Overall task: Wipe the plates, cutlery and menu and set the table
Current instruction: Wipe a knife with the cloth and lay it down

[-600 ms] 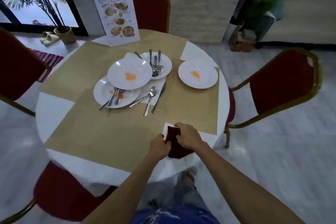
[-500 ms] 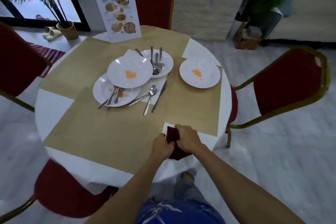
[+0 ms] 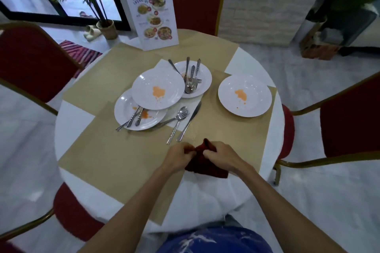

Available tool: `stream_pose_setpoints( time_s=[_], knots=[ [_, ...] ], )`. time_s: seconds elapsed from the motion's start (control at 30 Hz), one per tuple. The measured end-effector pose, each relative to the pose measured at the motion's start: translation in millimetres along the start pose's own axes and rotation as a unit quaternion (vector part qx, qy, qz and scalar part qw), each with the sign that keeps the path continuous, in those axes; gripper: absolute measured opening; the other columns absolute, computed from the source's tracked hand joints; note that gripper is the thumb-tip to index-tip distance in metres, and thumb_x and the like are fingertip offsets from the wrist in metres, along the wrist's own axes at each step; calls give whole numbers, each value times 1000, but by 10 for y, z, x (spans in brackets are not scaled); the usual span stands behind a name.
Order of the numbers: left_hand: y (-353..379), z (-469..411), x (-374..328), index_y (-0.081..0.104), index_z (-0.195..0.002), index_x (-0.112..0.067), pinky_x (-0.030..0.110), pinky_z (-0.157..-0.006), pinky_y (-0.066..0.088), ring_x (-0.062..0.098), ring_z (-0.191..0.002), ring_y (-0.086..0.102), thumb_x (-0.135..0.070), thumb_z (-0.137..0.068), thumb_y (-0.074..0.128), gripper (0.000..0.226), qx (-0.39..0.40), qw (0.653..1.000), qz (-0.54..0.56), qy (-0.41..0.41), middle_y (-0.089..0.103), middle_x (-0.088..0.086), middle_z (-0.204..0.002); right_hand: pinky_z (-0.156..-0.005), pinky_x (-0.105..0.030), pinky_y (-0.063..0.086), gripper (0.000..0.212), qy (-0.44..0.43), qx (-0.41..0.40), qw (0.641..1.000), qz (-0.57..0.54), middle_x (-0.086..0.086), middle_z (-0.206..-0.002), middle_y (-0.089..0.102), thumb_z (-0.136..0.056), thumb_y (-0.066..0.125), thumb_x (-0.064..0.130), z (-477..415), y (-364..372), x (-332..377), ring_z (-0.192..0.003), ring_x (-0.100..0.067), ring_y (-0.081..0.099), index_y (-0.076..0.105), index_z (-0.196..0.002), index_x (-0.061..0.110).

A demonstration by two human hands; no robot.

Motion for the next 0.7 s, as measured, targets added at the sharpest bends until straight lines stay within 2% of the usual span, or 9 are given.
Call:
stream_pose_setpoints(
  time_s=[0.13,0.2,0.27,0.3,0.33,0.4,0.47,0.6,0.7],
  knots=[
    [-246,-281,-70,79,-99,-16,26,-81,49,14,-87,67,-23,-93,66,16,-24,1000,4,-4,75,-2,-92,-66,-29,43,8,32,-9,989,-142,6,-73,62,-85,54,17,-108,-181,25,-68,-12,57,61,-81,20],
    [-379,-433,3,79,-90,-14,26,-73,45,15,-86,66,-19,-91,63,16,-66,997,-7,-33,74,-2,-86,-67,-30,44,13,54,-19,980,-190,2,-77,63,-87,52,10,-155,-285,-29,-72,-15,59,62,-85,19],
    [-480,-560,84,72,-73,-11,28,-63,41,22,-77,64,-13,-87,58,20,-108,991,-22,-71,68,3,-73,-70,-31,47,17,75,-24,970,-230,-3,-84,67,-89,52,8,-193,-380,-106,-78,-18,63,66,-91,18],
    [-514,-615,122,69,-71,-10,31,-64,43,26,-77,63,-10,-85,56,19,-126,988,-24,-87,68,7,-73,-73,-32,48,17,82,-24,965,-249,-6,-89,70,-90,53,8,-208,-422,-144,-82,-20,65,67,-93,17],
    [-535,-666,161,68,-75,-9,34,-70,46,30,-81,63,-7,-84,56,16,-143,984,-24,-101,69,11,-79,-75,-34,50,16,87,-25,960,-267,-9,-94,72,-91,54,9,-215,-465,-180,-87,-23,67,68,-95,15],
    [-550,-756,222,71,-98,-4,38,-84,49,33,-98,63,-7,-87,58,18,-174,977,-32,-120,69,16,-101,-79,-35,53,17,96,-27,948,-301,-12,-102,76,-94,55,10,-222,-541,-257,-95,-26,72,70,-101,13],
    [-523,-844,262,68,-110,-3,38,-84,48,35,-106,62,-13,-90,57,24,-184,972,-55,-134,66,16,-114,-75,-29,56,19,99,-23,938,-331,-9,-104,77,-96,55,11,-205,-615,-308,-97,-23,73,70,-107,13],
    [-401,-1015,353,68,-87,-8,41,-78,56,33,-89,65,-24,-89,53,22,-157,969,-100,-165,69,15,-101,-58,-17,50,21,98,-14,931,-351,1,-94,76,-99,55,14,-168,-721,-395,-84,-10,72,68,-116,11],
    [-347,-1014,273,65,-95,-8,42,-80,54,35,-91,63,-23,-93,54,19,-177,965,-123,-151,63,15,-105,-63,-18,51,23,102,-9,926,-364,0,-101,77,-100,55,15,-164,-755,-449,-93,-12,72,67,-120,14]
  ],
)
Point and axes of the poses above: each hand's wrist, its own z-axis away from the middle knuckle, its own y-axis out of the palm, x = y × z, the point moved 6 cm from there along -z, towards the middle knuckle
